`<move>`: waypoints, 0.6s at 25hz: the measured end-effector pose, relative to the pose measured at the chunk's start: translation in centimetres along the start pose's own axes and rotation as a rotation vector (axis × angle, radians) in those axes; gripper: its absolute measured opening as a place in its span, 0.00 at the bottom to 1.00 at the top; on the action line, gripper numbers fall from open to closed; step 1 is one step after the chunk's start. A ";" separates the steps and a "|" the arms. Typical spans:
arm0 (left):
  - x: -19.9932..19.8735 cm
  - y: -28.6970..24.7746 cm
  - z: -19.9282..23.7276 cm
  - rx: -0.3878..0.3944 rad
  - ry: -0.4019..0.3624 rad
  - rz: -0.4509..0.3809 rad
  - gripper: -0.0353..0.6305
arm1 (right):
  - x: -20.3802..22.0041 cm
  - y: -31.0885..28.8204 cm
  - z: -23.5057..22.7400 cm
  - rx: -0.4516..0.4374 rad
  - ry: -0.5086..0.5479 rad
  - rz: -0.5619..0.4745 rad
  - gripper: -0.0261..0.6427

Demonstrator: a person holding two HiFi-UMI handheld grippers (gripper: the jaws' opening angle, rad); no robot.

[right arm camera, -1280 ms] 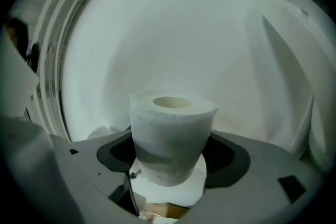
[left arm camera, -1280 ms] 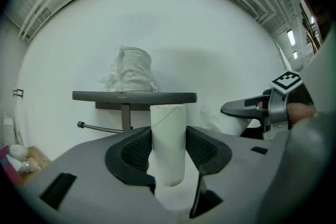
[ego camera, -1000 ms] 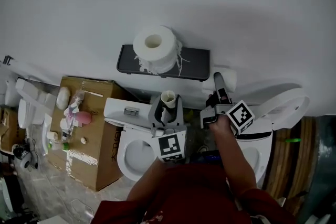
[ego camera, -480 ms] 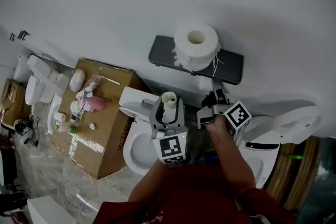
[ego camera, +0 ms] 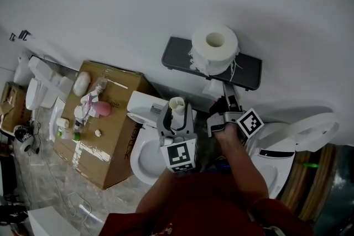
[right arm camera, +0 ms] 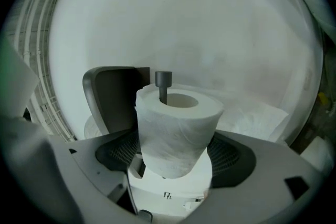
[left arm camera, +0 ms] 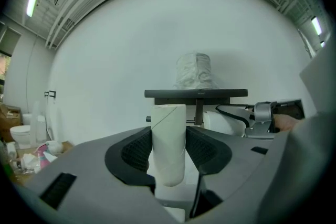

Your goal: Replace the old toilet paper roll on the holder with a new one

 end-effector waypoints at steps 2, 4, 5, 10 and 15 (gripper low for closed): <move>-0.2 -0.3 -0.4 0.009 0.010 -0.008 0.38 | 0.0 0.5 0.3 -0.010 0.000 0.007 0.63; -0.4 -0.5 -0.8 0.016 0.020 -0.017 0.38 | 0.1 1.2 0.7 -0.020 0.003 0.020 0.64; -0.6 -0.6 -1.1 0.020 0.025 -0.023 0.38 | 0.1 1.6 0.8 -0.023 0.007 0.025 0.64; -0.9 -1.2 -2.4 0.046 0.029 -0.031 0.38 | -0.2 4.4 1.3 -0.023 0.016 0.052 0.64; -1.0 -1.6 -4.6 0.097 0.031 -0.044 0.38 | -2.9 7.0 2.2 -0.041 0.162 0.039 0.64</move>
Point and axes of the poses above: the fingertips, and each gripper's own axes: y backward along the fingers, z to its left, x out of its underside, the point moved 2 cm from there along y, backward along the fingers, and after that the axes turned 11 degrees about -z, right-handed, at the moved point
